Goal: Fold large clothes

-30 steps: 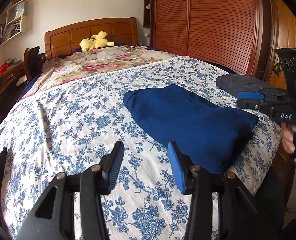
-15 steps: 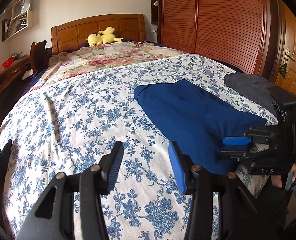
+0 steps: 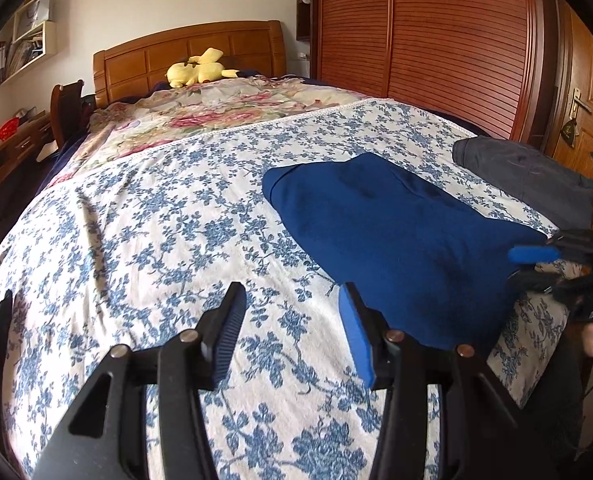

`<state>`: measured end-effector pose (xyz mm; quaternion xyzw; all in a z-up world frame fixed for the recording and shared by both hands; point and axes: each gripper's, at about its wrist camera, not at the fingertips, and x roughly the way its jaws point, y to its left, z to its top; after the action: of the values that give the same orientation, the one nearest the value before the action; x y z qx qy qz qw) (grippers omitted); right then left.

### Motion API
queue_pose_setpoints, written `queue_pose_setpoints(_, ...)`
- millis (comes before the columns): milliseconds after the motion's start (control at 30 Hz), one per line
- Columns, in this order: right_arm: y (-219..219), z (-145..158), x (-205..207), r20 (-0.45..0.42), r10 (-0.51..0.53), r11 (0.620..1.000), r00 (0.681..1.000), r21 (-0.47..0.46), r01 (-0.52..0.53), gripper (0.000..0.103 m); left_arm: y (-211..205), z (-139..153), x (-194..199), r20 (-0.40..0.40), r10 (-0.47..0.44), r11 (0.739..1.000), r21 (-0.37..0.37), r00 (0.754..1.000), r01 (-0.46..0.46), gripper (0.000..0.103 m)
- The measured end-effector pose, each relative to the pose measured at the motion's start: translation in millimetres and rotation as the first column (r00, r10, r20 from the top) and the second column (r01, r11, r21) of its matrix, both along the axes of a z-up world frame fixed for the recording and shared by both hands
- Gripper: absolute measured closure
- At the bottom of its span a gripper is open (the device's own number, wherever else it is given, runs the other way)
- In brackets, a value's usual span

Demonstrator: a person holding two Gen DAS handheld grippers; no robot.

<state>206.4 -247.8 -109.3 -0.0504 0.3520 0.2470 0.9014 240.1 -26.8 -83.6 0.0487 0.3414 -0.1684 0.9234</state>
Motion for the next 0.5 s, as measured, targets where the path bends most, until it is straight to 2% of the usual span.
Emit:
queue_pose_setpoints(200,-56,9,-14,0.064,-0.13,0.989,0.989,-0.058,0.134,0.063,-17,-2,22,-0.002,-0.03,0.999,0.014,1.0,0.03,0.056)
queue_pose_setpoints(333,-88,0,-16,0.036,-0.198,0.979,0.98,-0.042,0.2,0.06,-30,-3,41,-0.007,-0.053,0.998,0.022,0.999,0.053,0.056)
queue_pose_setpoints(500,-100,-17,-15,-0.015,-0.221,0.975,0.975,-0.024,0.221,0.06,-43,-8,73,-0.025,-0.062,0.997,0.036,0.998,0.063,0.056)
